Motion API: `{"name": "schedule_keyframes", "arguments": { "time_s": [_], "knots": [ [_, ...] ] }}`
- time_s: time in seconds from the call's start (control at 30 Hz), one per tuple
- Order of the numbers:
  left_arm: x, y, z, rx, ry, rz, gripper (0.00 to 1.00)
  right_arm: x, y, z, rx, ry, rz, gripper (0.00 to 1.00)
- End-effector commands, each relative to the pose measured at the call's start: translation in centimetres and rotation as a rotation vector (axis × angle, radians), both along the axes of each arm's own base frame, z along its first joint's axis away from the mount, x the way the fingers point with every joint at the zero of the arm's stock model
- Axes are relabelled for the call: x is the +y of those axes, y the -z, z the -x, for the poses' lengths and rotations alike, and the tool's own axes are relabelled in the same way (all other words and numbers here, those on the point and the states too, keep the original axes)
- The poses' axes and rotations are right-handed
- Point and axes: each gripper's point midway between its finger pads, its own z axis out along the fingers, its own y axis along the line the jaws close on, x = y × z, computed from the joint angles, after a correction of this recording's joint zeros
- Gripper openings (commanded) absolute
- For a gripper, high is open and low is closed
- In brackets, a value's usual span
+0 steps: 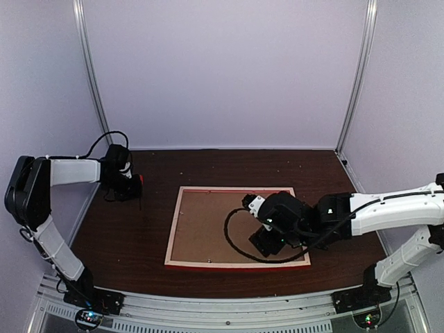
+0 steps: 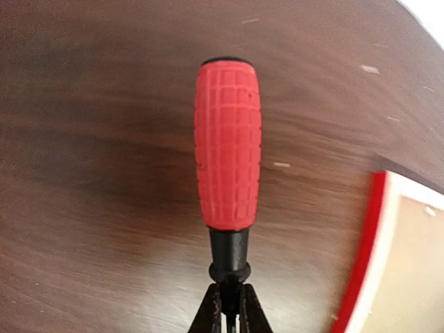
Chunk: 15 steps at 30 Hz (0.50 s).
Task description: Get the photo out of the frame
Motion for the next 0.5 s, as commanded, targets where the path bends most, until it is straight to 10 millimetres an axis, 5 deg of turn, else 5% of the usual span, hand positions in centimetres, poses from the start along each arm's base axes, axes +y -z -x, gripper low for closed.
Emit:
{"name": "schedule_keyframes", "arguments": {
  "time_s": [0.0, 0.27, 0.47],
  "knots": [
    [-5.3, -5.4, -0.3, -0.222, 0.277, 0.062, 0.00, -2.5, -1.6, -1.0, 0.015, 0.096, -0.075, 0.85],
    [-14.6, -10.7, 3.6, -0.419, 0.650, 0.075, 0.00, -4.1, -5.3, 0.0, 0.199, 0.110, -0.326, 0.89],
    [-20.4, -12.4, 7.2, -0.523, 0.893, 0.022, 0.00, -4.3, -6.9, 1.6, 0.403, 0.113, -0.464, 0.90]
  ]
}}
